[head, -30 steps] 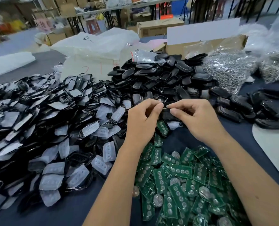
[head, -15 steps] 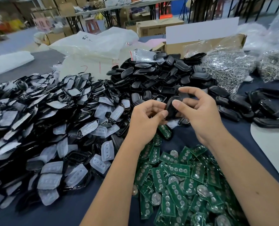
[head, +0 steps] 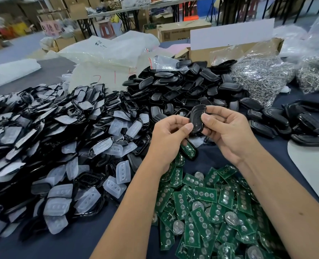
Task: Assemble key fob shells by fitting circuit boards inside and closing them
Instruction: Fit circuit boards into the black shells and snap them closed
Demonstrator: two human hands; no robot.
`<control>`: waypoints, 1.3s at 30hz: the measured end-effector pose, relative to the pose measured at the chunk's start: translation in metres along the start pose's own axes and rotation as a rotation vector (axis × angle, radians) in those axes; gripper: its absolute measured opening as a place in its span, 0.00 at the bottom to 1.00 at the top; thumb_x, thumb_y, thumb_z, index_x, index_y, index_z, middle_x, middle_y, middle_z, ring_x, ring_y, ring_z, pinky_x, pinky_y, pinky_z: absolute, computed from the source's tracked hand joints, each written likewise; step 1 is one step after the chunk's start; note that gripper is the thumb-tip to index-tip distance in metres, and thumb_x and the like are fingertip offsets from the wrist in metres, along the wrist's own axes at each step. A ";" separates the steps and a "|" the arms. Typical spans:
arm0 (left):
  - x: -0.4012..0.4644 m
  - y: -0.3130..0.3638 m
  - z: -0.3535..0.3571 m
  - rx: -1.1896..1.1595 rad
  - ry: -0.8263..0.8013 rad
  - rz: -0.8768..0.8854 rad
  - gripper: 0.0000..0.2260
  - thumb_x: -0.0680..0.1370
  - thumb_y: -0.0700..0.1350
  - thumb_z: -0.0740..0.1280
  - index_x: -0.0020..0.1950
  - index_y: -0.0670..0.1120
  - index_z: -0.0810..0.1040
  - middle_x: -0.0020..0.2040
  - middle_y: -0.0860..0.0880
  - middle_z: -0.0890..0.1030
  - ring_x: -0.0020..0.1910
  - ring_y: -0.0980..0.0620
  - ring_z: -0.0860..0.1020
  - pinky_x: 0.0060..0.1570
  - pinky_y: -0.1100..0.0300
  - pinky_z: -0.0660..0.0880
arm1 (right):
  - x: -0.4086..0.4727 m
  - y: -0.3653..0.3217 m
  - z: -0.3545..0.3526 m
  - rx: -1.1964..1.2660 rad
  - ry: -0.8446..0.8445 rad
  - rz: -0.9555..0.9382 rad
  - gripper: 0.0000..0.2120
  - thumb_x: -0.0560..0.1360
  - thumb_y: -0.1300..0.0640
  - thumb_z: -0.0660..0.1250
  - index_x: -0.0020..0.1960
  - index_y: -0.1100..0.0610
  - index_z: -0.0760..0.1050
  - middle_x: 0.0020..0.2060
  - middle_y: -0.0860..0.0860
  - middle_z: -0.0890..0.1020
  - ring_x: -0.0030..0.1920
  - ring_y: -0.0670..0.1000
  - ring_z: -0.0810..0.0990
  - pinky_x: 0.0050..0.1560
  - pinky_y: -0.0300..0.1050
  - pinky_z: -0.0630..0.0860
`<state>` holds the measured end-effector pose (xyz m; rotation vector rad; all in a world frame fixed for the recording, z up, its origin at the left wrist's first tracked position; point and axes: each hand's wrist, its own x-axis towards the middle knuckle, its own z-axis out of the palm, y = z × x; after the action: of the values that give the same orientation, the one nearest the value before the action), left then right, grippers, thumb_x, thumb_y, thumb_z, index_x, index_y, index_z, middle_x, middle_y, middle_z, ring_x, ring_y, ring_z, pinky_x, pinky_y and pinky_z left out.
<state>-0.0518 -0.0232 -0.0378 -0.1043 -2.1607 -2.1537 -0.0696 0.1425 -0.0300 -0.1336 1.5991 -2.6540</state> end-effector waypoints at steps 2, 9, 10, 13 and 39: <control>-0.001 0.000 0.002 -0.022 -0.002 -0.013 0.03 0.81 0.37 0.69 0.50 0.43 0.82 0.38 0.52 0.82 0.35 0.55 0.75 0.34 0.64 0.75 | 0.000 0.000 -0.001 -0.001 0.002 -0.006 0.14 0.67 0.62 0.74 0.52 0.61 0.80 0.38 0.52 0.87 0.34 0.46 0.84 0.34 0.35 0.80; 0.000 0.001 0.006 0.005 0.012 0.007 0.02 0.81 0.38 0.70 0.50 0.42 0.82 0.39 0.46 0.83 0.36 0.53 0.75 0.35 0.64 0.74 | 0.001 -0.001 -0.003 0.010 0.021 -0.016 0.14 0.67 0.62 0.75 0.52 0.61 0.81 0.38 0.53 0.88 0.33 0.45 0.84 0.34 0.34 0.80; 0.000 0.001 0.006 0.010 0.021 0.009 0.03 0.81 0.38 0.70 0.49 0.44 0.82 0.37 0.51 0.82 0.35 0.55 0.75 0.36 0.65 0.74 | 0.001 0.001 -0.001 0.011 0.038 -0.013 0.14 0.67 0.61 0.75 0.52 0.61 0.82 0.38 0.53 0.88 0.33 0.45 0.84 0.34 0.34 0.80; 0.002 0.003 0.005 0.072 0.067 0.061 0.04 0.81 0.39 0.70 0.47 0.47 0.81 0.36 0.57 0.82 0.35 0.61 0.77 0.40 0.68 0.74 | -0.001 0.004 0.002 -0.027 0.094 -0.050 0.14 0.67 0.59 0.77 0.52 0.60 0.83 0.40 0.54 0.88 0.36 0.47 0.86 0.37 0.36 0.82; -0.004 0.012 -0.019 1.089 -0.066 0.095 0.20 0.68 0.66 0.78 0.45 0.52 0.78 0.46 0.53 0.77 0.52 0.48 0.74 0.52 0.51 0.75 | 0.001 0.003 0.003 -0.030 0.102 -0.046 0.16 0.69 0.54 0.76 0.55 0.58 0.84 0.46 0.53 0.87 0.54 0.53 0.85 0.58 0.48 0.83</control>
<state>-0.0465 -0.0419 -0.0262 -0.1823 -2.9223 -0.7021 -0.0707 0.1383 -0.0311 -0.0362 1.6854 -2.7138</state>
